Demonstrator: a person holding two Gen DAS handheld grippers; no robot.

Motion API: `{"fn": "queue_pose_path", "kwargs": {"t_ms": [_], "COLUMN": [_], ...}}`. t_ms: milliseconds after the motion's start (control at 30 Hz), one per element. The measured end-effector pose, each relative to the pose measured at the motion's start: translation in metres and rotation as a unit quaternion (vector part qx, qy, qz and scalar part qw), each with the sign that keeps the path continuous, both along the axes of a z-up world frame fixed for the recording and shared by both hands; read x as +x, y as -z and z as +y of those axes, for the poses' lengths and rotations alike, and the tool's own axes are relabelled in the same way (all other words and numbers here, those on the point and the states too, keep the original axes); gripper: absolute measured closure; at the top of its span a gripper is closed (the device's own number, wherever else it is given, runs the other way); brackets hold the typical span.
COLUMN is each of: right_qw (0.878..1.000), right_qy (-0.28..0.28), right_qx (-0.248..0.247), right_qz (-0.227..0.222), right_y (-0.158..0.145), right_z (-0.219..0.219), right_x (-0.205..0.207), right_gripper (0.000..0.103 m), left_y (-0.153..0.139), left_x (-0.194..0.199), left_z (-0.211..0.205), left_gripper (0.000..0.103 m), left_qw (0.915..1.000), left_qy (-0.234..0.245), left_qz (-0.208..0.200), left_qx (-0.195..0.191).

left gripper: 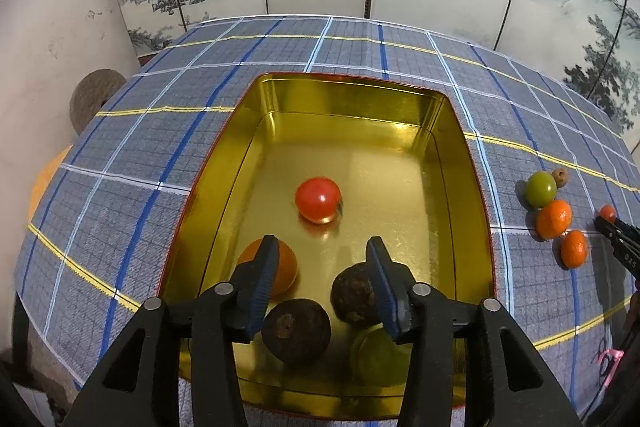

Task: Organize fruits
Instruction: 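Withdraw the left gripper from the tin while the right gripper carries its red tomato toward the tin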

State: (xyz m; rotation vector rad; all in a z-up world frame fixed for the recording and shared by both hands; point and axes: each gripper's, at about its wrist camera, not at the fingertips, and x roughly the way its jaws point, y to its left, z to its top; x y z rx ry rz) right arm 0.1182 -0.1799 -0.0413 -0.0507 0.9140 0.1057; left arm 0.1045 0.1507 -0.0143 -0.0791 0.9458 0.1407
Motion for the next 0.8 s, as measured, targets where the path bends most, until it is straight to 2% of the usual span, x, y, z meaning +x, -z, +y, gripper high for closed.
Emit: {"fn": "queue_pose_path", "kwargs": {"t_ms": [467, 633, 800], "right_qw": [1.000, 0.999, 0.995], "right_qy": [-0.012, -0.036, -0.084], "right_qx": [0.001, 0.018, 0.035], "right_qz": [-0.006, -0.016, -0.032], "right_y": [-0.008, -0.024, -0.047], "right_z": [0.013, 0.032, 0.066], "right_x": [-0.002, -0.004, -0.010], "right_gripper": [0.071, 0.071, 0.071], "left_y": [-0.018, -0.021, -0.023], "left_x": [-0.027, -0.035, -0.044], "left_z": [-0.001, 0.005, 0.014], "left_gripper": [0.045, 0.043, 0.043], "left_qw": [0.9994, 0.9989, 0.9983], "left_qy": [-0.014, -0.027, -0.041], "left_qz": [-0.033, -0.039, -0.041], "left_qx": [0.004, 0.004, 0.000]}}
